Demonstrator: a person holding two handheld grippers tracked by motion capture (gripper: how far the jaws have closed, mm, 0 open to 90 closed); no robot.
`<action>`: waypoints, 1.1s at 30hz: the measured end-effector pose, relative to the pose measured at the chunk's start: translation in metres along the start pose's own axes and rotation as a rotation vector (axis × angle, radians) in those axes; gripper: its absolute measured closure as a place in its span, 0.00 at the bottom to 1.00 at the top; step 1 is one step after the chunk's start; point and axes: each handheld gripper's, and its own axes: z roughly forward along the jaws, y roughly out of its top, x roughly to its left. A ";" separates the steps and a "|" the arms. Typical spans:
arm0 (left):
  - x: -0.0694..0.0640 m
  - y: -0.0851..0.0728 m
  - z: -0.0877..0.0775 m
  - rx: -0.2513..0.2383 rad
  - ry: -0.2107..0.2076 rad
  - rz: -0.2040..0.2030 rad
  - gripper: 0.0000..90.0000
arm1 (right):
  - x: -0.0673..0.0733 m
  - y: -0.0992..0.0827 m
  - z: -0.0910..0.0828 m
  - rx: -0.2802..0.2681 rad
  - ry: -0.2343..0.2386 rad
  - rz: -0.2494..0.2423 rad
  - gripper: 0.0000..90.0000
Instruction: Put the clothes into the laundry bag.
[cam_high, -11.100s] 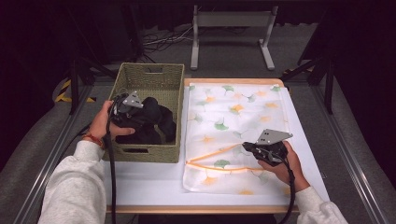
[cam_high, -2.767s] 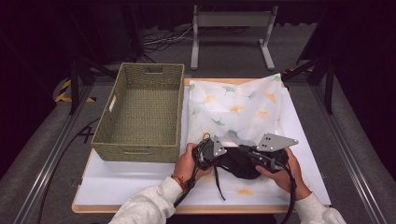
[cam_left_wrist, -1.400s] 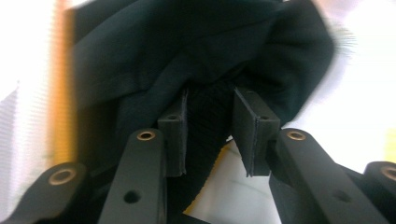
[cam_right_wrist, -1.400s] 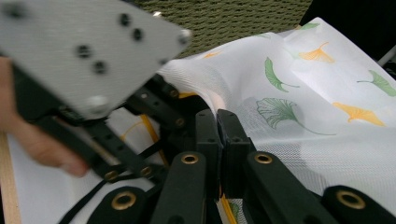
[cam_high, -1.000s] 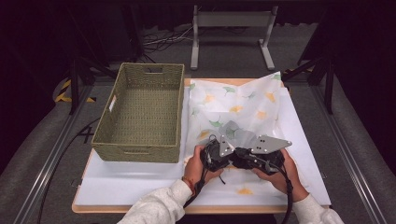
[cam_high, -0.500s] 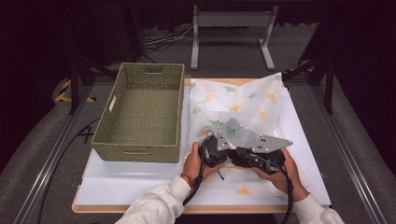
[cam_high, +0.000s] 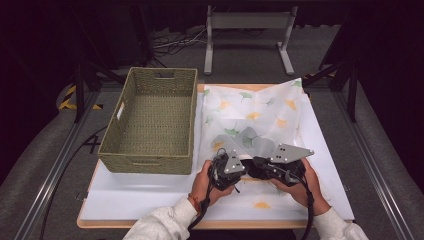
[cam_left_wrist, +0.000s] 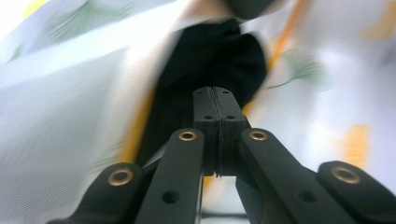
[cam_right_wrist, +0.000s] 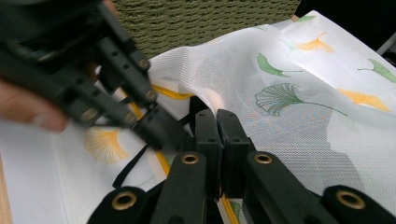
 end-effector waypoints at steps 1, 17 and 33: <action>-0.004 0.002 0.004 -0.010 -0.006 0.000 0.96 | 0.000 0.000 0.000 0.002 0.000 -0.001 0.99; 0.008 0.001 0.054 -0.016 0.110 -0.185 0.94 | -0.002 -0.002 0.003 0.020 -0.004 0.014 0.99; 0.030 0.006 0.061 0.052 0.236 -0.202 0.99 | -0.002 -0.004 0.006 0.033 0.001 0.029 0.99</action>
